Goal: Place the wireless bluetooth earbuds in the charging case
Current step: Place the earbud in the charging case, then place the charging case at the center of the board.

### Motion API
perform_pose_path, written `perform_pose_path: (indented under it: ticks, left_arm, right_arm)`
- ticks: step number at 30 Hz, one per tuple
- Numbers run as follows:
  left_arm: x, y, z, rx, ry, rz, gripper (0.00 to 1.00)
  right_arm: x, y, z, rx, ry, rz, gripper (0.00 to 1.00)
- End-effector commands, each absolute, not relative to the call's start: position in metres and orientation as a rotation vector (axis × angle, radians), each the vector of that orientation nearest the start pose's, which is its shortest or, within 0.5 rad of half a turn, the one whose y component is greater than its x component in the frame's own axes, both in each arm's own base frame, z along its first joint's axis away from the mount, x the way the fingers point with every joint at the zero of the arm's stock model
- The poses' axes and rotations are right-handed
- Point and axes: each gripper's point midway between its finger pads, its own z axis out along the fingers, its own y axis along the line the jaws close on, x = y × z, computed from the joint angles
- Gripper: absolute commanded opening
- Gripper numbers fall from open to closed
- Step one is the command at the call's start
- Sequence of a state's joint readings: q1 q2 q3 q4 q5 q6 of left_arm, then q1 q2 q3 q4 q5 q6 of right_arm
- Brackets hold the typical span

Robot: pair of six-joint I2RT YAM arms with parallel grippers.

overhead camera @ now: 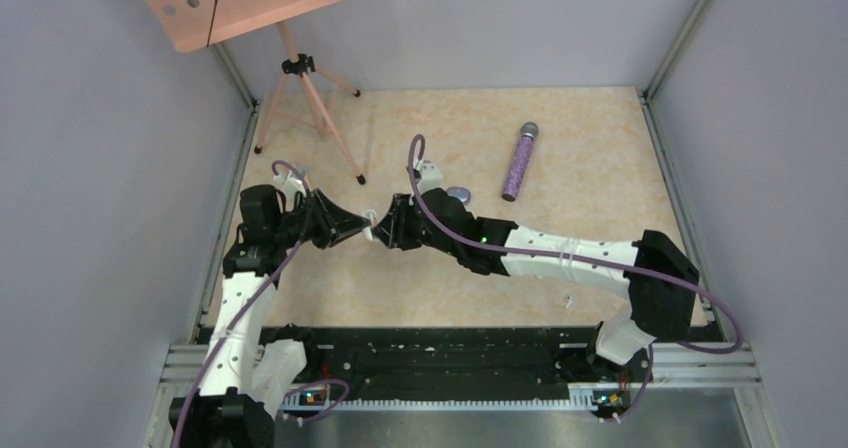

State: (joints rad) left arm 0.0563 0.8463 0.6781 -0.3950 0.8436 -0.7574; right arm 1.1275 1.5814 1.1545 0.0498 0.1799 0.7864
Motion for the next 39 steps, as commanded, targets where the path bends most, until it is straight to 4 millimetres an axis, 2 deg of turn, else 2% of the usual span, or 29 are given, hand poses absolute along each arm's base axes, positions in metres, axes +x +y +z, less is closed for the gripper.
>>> perform_pose_path:
  ticks: [1, 4, 7, 9, 10, 13, 15, 16, 20, 25, 33, 37, 39]
  left_arm:
    - [0.232, -0.141, 0.226, -0.286, 2.121, -1.323, 0.00]
    - [0.232, -0.141, 0.226, -0.278, 2.124, -1.326, 0.00]
    - [0.231, -0.144, 0.229, -0.255, 2.119, -1.354, 0.00]
    - [0.230, -0.147, 0.232, -0.227, 2.114, -1.390, 0.00]
    - [0.230, -0.148, 0.233, -0.214, 2.111, -1.407, 0.00]
    - [0.227, -0.153, 0.240, -0.172, 2.097, -1.461, 0.00]
    - [0.225, -0.155, 0.243, -0.147, 2.084, -1.488, 0.00]
    - [0.224, -0.157, 0.246, -0.133, 2.077, -1.507, 0.00]
    - [0.219, -0.164, 0.253, -0.086, 2.051, -1.589, 0.00]
    - [0.216, -0.170, 0.261, -0.042, 2.028, -1.658, 0.00]
    - [0.219, -0.174, 0.275, 0.009, 1.986, -1.677, 0.00]
    - [0.226, -0.170, 0.252, -0.054, 2.059, -1.617, 0.00]
    - [0.234, -0.168, 0.227, -0.105, 2.106, -1.576, 0.00]
  right_arm:
    - [0.214, 0.433, 0.261, -0.196, 1.980, 1.080, 0.34]
    - [0.224, 0.405, 0.266, -0.127, 1.959, 1.036, 0.37]
    - [0.240, 0.378, 0.243, -0.038, 2.010, 1.042, 0.42]
    - [0.243, 0.370, 0.227, -0.001, 2.042, 1.130, 0.43]
    - [0.241, 0.369, 0.223, -0.004, 2.040, 1.184, 0.44]
    - [0.228, 0.374, 0.227, -0.058, 1.975, 1.363, 0.51]
    - [0.220, 0.379, 0.238, -0.096, 1.908, 1.471, 0.54]
    - [0.217, 0.378, 0.237, -0.105, 1.900, 1.495, 0.55]
    - [0.204, 0.382, 0.259, -0.182, 1.766, 1.640, 0.59]
    - [0.196, 0.381, 0.276, -0.223, 1.671, 1.764, 0.60]
    - [0.196, 0.387, 0.282, -0.203, 1.610, 1.923, 0.63]
    - [0.204, 0.384, 0.275, -0.141, 1.631, 1.892, 0.63]
    - [0.218, 0.373, 0.254, -0.037, 1.713, 1.790, 0.64]
